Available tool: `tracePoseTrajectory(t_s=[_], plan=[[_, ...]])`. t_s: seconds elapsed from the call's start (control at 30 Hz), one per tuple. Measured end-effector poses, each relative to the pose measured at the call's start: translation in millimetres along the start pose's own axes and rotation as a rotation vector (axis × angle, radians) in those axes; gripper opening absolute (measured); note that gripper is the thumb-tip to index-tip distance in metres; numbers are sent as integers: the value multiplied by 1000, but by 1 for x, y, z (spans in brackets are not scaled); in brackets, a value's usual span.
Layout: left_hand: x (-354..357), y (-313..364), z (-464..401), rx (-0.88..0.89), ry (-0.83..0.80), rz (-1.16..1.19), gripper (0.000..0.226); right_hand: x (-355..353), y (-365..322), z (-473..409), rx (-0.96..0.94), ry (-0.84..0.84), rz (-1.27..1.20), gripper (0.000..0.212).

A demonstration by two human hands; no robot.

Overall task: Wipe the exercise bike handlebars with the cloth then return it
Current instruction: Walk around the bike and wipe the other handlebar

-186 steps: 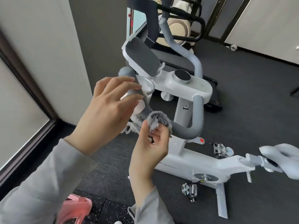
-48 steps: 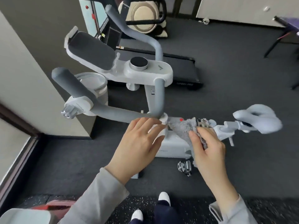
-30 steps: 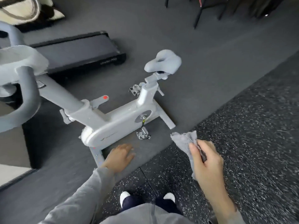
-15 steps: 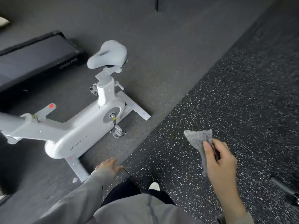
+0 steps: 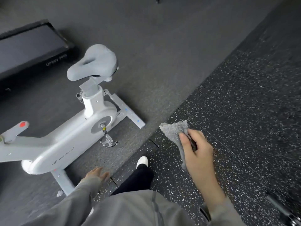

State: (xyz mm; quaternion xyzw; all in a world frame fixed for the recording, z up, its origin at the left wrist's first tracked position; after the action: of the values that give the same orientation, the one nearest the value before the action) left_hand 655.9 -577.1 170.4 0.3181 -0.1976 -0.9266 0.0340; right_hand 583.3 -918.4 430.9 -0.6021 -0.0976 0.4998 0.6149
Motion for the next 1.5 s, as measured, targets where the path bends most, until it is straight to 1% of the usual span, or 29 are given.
tracePoseTrajectory(t_s=[0.1, 0.17, 0.33, 0.47, 0.53, 0.63, 0.73, 0.83, 0.93, 1.0, 1.07, 1.17, 1.27, 1.33, 1.43, 1.5], plan=[[-24, 27, -32, 0, 0, 42, 58, 5, -20, -43, -50, -13, 16, 11], [-42, 50, -54, 20, -1, 58, 58, 4, -30, -72, -88, -2, 37, 10], [-79, 106, -100, 60, 53, 166, 58, -23, -40, -144, -105, 52, 27, 6], [-91, 147, -141, 57, 62, 81, 55, -55, -36, -207, -83, 64, 23, 11], [-94, 172, -161, 20, 65, 66, 54, -74, -33, -246, -81, 48, 26, 9], [-96, 218, -188, -40, 48, 5, 57, -103, -33, -305, -110, 10, 51, 15], [-96, 272, -211, -93, 51, -40, 58, -130, -36, -360, -149, -31, 96, 8], [-100, 328, -235, -66, 92, 21, 59, -153, -45, -411, -179, -73, 116, 21], [-114, 366, -253, -48, 140, 61, 58, -160, -53, -457, -188, -110, 116, 9], [-124, 374, -265, -65, 162, 84, 58, -152, -63, -483, -197, -152, 106, 8], [-132, 375, -276, -104, 168, 117, 59, -138, -78, -506, -237, -192, 114, 13], [-142, 363, -292, -183, 171, 178, 58, -105, -109, -535, -346, -244, 156, 12], [-155, 347, -318, -274, 164, 202, 59, -72, -140, -571, -409, -272, 155, 11], [-169, 337, -339, -332, 160, 256, 63, -47, -159, -601, -408, -291, 136, 12], [-207, 329, -371, -364, 191, 342, 67, -10, -191, -645, -385, -325, 120, 23], [-243, 326, -394, -348, 237, 367, 66, 16, -215, -670, -385, -352, 105, 16]])
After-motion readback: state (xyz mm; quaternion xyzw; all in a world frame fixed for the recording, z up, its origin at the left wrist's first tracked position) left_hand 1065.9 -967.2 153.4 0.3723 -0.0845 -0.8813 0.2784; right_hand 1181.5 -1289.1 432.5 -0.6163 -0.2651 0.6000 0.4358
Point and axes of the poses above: each hand's wrist, its own z-axis away from the middle knuckle, its own x-axis out of the palm, y = z × x, the point moved 8 cm from there along -z, towards the middle knuckle, and after that the axes turned 15 degrees about x, right-handed, at the moved point
